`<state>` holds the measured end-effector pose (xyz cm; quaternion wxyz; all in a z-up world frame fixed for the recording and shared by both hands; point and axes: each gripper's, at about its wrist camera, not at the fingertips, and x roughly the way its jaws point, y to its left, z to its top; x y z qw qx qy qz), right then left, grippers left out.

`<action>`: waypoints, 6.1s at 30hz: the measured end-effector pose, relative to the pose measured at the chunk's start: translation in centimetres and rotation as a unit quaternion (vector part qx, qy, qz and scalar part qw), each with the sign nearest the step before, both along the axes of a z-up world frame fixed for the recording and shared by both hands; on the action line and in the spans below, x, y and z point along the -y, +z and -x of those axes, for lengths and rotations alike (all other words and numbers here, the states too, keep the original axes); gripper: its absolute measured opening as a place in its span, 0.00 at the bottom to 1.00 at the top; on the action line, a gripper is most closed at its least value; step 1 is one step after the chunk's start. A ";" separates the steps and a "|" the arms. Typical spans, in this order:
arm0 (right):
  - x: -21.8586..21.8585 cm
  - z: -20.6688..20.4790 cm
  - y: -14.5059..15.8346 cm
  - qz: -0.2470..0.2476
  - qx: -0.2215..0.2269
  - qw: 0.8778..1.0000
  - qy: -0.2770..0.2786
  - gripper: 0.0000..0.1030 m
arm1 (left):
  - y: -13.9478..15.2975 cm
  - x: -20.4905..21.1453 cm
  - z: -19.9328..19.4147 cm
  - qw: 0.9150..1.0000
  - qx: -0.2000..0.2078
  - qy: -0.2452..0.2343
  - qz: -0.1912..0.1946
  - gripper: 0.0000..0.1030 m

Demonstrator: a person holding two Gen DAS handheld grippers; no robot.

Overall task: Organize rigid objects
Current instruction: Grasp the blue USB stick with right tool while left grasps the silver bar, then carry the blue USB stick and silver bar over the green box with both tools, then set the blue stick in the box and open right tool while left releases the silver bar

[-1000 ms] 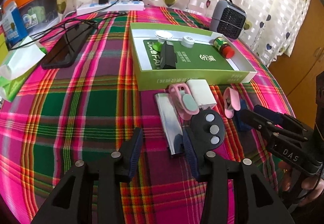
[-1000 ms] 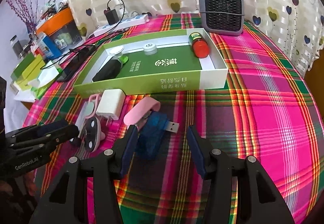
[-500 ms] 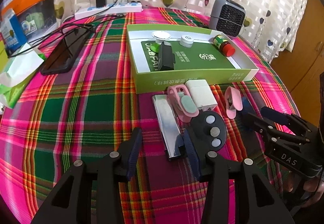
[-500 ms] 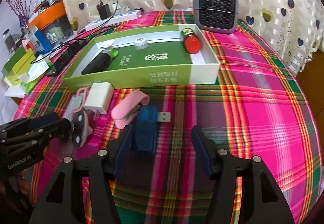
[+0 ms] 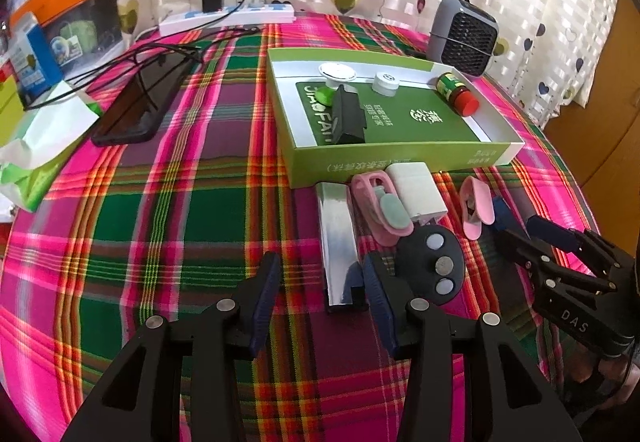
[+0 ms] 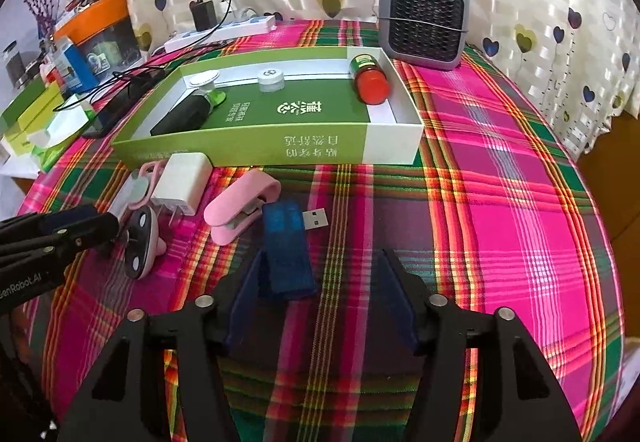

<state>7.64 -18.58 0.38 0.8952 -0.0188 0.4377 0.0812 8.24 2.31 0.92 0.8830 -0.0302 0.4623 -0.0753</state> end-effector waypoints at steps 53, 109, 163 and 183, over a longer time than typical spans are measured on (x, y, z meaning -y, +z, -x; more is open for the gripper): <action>0.2 0.1 0.3 -0.012 0.005 1.000 0.004 0.22 | 0.2 -0.3 0.3 1.000 0.026 -0.001 -0.003 0.21; 1.5 -4.8 5.0 -0.040 0.061 0.997 0.015 0.22 | 5.7 3.6 -3.8 0.994 0.092 -0.055 0.015 0.21; -0.4 -15.6 1.0 -0.032 -0.009 0.997 0.072 0.22 | 0.3 7.0 -12.4 0.998 0.022 -0.061 0.009 0.21; -0.5 -15.8 0.6 -0.032 -0.014 0.996 0.077 0.22 | 0.1 7.2 -12.5 0.998 0.018 -0.063 0.003 0.22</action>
